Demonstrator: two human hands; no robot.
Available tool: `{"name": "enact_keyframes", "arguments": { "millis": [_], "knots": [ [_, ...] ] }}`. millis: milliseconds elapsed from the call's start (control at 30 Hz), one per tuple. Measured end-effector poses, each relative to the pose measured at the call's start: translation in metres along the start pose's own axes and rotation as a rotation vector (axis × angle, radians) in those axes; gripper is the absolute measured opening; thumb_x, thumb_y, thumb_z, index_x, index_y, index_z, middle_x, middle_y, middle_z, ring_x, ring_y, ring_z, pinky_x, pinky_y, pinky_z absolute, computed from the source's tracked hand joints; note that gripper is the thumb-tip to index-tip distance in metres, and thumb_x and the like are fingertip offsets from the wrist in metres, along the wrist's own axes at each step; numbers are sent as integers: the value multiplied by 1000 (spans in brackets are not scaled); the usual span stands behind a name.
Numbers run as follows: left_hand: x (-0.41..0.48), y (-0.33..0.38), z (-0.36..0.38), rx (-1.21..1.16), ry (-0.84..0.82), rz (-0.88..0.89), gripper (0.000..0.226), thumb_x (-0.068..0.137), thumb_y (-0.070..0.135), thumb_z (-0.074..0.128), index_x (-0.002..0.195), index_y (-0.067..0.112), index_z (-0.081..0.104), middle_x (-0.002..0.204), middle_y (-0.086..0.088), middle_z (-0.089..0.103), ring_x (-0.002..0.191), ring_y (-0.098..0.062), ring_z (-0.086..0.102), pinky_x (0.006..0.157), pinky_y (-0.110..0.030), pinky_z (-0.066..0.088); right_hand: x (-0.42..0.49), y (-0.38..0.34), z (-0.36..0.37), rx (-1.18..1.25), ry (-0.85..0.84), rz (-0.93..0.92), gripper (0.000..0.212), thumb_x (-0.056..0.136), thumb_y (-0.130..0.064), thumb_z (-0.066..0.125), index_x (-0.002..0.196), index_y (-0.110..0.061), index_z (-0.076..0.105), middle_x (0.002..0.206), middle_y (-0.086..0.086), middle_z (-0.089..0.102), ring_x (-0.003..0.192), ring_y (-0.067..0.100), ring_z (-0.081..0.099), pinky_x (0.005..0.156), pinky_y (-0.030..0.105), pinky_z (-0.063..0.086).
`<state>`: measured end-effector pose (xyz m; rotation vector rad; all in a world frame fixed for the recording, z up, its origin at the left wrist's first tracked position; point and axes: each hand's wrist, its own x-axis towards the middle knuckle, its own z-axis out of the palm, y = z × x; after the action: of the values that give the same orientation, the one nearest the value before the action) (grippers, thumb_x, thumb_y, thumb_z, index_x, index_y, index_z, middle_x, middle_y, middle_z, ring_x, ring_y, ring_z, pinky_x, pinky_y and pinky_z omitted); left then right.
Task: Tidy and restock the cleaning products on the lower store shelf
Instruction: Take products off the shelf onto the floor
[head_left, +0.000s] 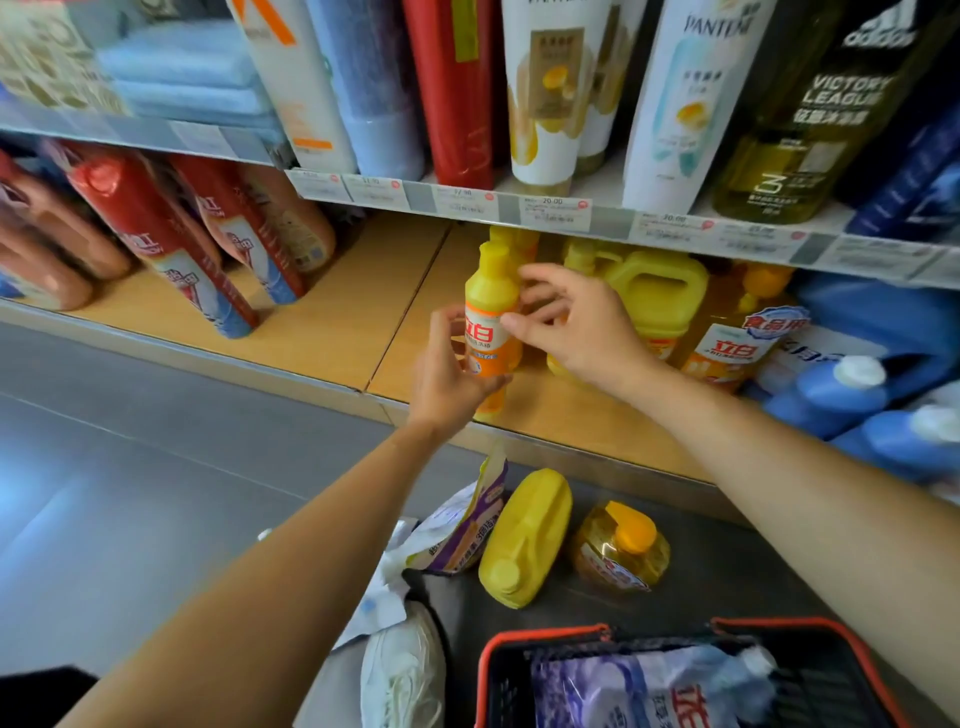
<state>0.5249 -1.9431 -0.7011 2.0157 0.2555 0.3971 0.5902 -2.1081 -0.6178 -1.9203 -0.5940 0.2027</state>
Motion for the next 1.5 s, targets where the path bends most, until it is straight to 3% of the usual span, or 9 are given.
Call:
{"name": "enact_keyframes", "arguments": {
  "millis": [200,400,633,767,933,1167,1333,1400,1500],
  "knots": [
    [-6,-10,26,151,80,17,87,61,38,96,130,23,44,122,6,63,100,-16,62,80,-44,58,15,-3,2,-193,156,3,55,70,-43,86,116,-21,67,96,-3,69,78,15,69,77,40,59],
    [-8,-22,28,139,55,28,90,63,43,94,132,25,40,124,7,58,103,-11,59,83,-37,58,28,-3,15,-329,208,-56,28,73,-38,83,89,-24,64,80,-5,66,72,12,59,69,33,52],
    [-16,-32,-25,341,-323,69,79,86,33,80,150,29,35,137,3,59,107,-16,65,87,-39,59,19,-2,21,-348,156,-140,27,78,-33,80,97,-24,62,89,-8,63,70,6,52,61,13,35],
    [-35,-11,-58,443,-503,-7,43,87,55,70,112,20,72,98,3,74,82,-8,67,81,-36,57,7,0,21,-372,145,-128,27,78,-35,80,95,-26,61,92,-6,61,73,9,53,61,16,36],
    [-73,7,-85,751,-972,-142,80,62,92,52,106,28,69,100,9,73,94,-13,66,86,-35,53,-6,-3,19,-363,136,-114,28,82,-32,77,104,-20,65,101,-1,63,80,15,59,71,28,50],
    [-100,-8,-87,984,-976,-62,34,91,37,71,123,24,66,115,4,69,93,-10,55,80,-25,41,-49,-5,29,-309,357,-148,19,82,-18,72,97,-19,61,93,-3,59,75,13,58,65,31,53],
    [-95,-16,-102,881,-842,-210,21,98,32,63,115,21,67,115,-1,69,95,-15,61,81,-31,54,-81,26,48,-652,-423,-95,52,88,-22,70,137,-23,53,143,1,49,129,26,46,101,42,46],
    [-96,-24,-107,797,-814,-300,22,101,33,59,118,19,61,116,-6,68,91,-18,64,78,-32,58,-84,35,57,-725,-531,-25,61,92,-23,68,147,-24,42,147,-1,43,128,27,46,100,44,47],
    [-99,-33,-116,712,-823,-451,28,100,37,62,118,15,61,110,-11,69,73,-15,70,60,-23,58,-81,37,66,-782,-510,-46,33,97,-21,61,129,-17,60,124,7,52,112,32,55,85,41,49]
  ]
}}
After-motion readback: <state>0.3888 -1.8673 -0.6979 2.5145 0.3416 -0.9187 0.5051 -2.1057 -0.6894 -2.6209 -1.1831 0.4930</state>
